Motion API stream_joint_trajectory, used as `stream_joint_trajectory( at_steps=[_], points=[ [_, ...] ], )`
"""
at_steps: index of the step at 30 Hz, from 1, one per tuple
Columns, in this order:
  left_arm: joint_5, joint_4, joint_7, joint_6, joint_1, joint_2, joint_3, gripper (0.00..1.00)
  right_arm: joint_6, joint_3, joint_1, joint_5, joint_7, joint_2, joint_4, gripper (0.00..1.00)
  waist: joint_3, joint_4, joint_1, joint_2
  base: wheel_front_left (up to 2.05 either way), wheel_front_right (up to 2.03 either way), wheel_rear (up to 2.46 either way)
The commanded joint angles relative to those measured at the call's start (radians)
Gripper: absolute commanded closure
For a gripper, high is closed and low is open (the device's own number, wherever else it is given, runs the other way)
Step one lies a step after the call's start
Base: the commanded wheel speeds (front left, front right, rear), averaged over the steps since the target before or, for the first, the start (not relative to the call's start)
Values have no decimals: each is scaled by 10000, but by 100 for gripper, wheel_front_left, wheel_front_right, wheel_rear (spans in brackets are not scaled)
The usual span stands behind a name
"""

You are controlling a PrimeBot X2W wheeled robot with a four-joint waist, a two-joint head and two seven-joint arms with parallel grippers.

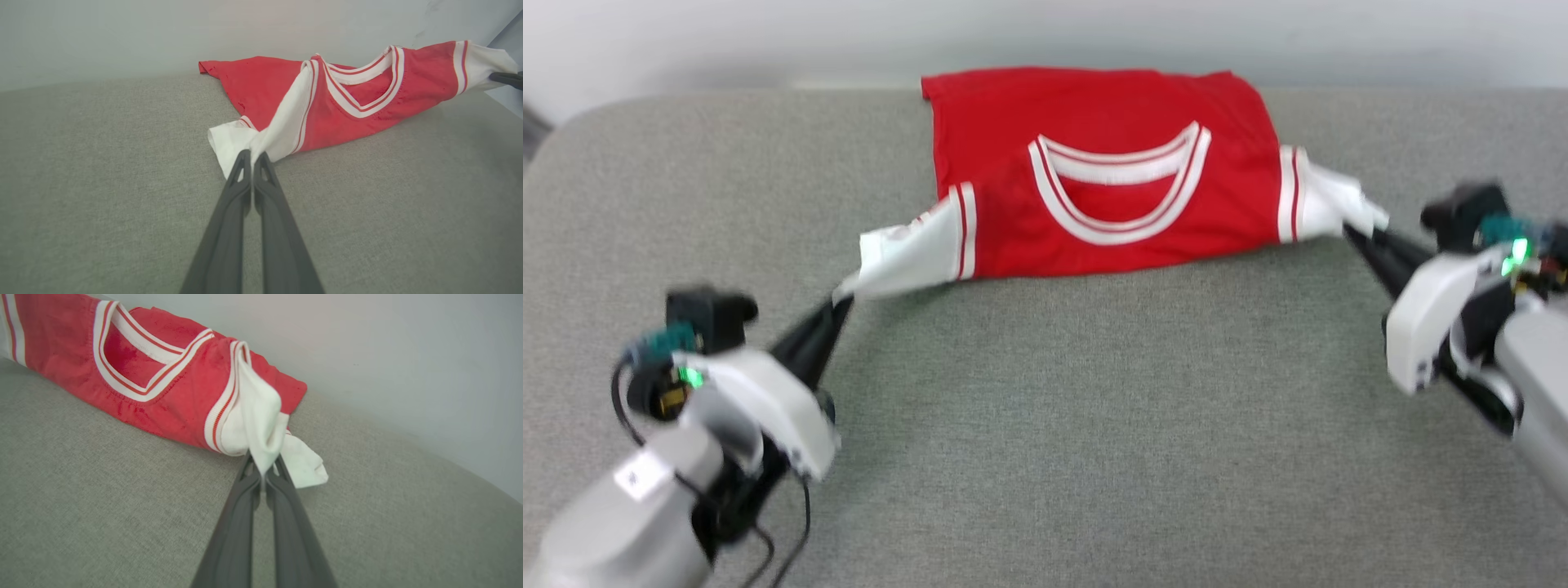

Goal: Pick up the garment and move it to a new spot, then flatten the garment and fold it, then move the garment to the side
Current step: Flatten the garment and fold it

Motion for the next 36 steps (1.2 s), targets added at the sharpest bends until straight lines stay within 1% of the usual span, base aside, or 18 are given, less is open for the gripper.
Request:
stream_joint_trajectory(
  at_steps=[1,5,10,14,19,22,24,28,31,32,33,34,36],
  points=[
    [-136,-107,-11,96,395,94,-46,100,-3,42,392,100,-70,-69,-137,100,-388,17,2,0,0,0,0],
    [-459,-472,-103,511,1717,383,-175,100,-5,88,1692,171,-174,-497,-632,100,-899,-52,2,0,0,0,0],
    [-1016,-671,-227,782,3115,533,-205,100,-3,-253,3483,348,-97,-842,-1092,100,-1573,-53,2,0,0,0,0],
    [-1183,-741,-302,1095,3962,749,-273,100,-5,-739,4957,267,-57,-1002,-1506,100,-1956,-54,2,0,0,0,0],
    [-1734,-1037,-454,1429,5135,953,129,100,-5,-1538,6700,-98,83,-1097,-2175,100,-2259,-149,2,0,0,0,0],
    [-1780,-1232,-504,1675,5848,1137,257,100,-5,-2078,7755,-248,403,-1137,-2812,100,-2343,-192,2,0,0,0,0],
    [-1776,-1410,-518,1803,6191,1183,314,100,-8,-2545,8327,-404,685,-1298,-3249,100,-2350,-207,2,0,0,0,0],
    [-1750,-1750,-548,1941,6615,1225,478,100,-8,-3195,9480,-514,1626,-1397,-4117,100,-2327,-195,2,0,0,0,0],
    [-1608,-1959,-557,2015,6670,1141,516,100,-8,-3803,9878,-694,2173,-1298,-4615,100,-2261,-194,2,0,0,0,0],
    [-1535,-2017,-559,2032,6644,1116,511,100,-8,-3984,9995,-731,2369,-1203,-4734,82,-2234,-194,2,0,0,0,0],
    [-1470,-2074,-561,2044,6590,1092,497,100,-6,-4159,10067,-809,2548,-1139,-4889,53,-2210,-189,2,0,0,0,0],
    [-1398,-2123,-562,2048,6525,1071,477,100,-8,-4356,10071,-927,2652,-1105,-5055,0,-2181,-180,2,0,0,0,0],
    [-1271,-2233,-563,2070,6395,1026,456,100,-6,-4757,10033,-1085,2898,-1045,-5375,0,-2124,-158,2,0,0,0,0]
  ],
)
